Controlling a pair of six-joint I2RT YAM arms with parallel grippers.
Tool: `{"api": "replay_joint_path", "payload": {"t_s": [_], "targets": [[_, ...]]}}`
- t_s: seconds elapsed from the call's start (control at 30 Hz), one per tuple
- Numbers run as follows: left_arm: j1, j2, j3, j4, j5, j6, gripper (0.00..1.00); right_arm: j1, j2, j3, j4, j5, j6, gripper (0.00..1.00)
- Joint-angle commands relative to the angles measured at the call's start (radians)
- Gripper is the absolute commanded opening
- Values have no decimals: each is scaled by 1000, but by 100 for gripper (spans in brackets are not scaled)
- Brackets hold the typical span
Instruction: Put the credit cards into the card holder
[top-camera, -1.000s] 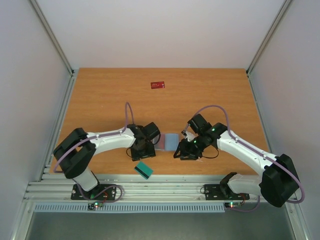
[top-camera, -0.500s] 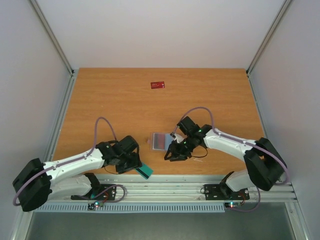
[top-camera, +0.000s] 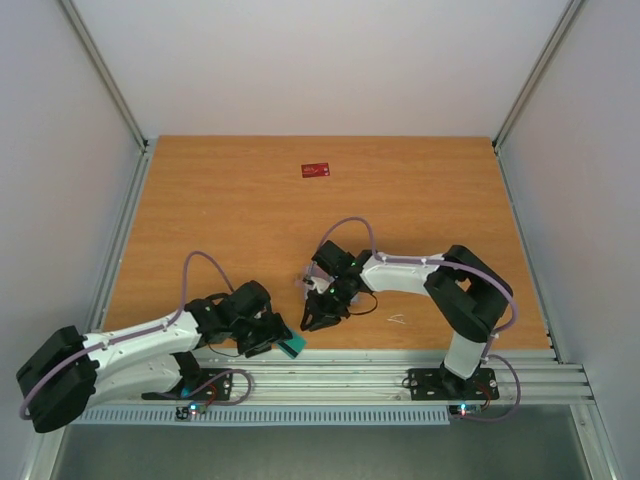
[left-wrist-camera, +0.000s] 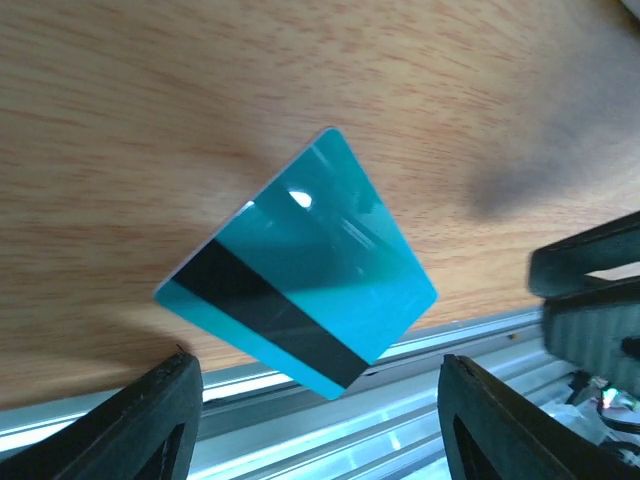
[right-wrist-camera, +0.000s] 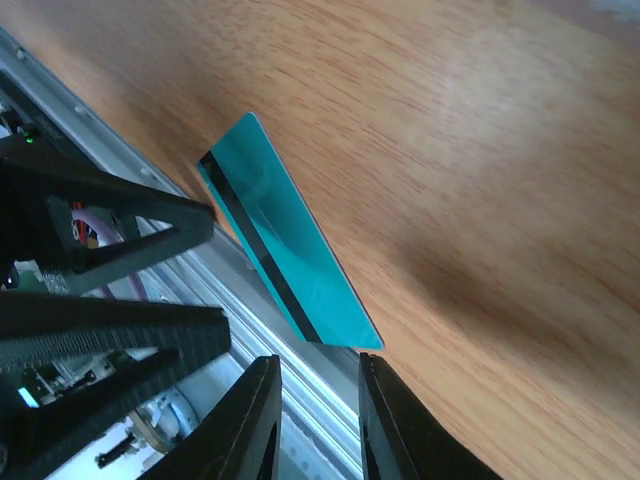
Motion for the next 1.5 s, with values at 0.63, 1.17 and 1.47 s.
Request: {"api": "replay_joint_path", "payload": {"t_s": [0.63,1.17,1.47], "targets": [[-17,50,-69,66,96,-60,66,64,126,-25,168,21,55,19],[-38,158,-127,325,65,-139,58,81,109,-77,190,23,91,19],[-38,-1,-142,259,-13,-158,48,86,86,-109,197,20,103,19]]}}
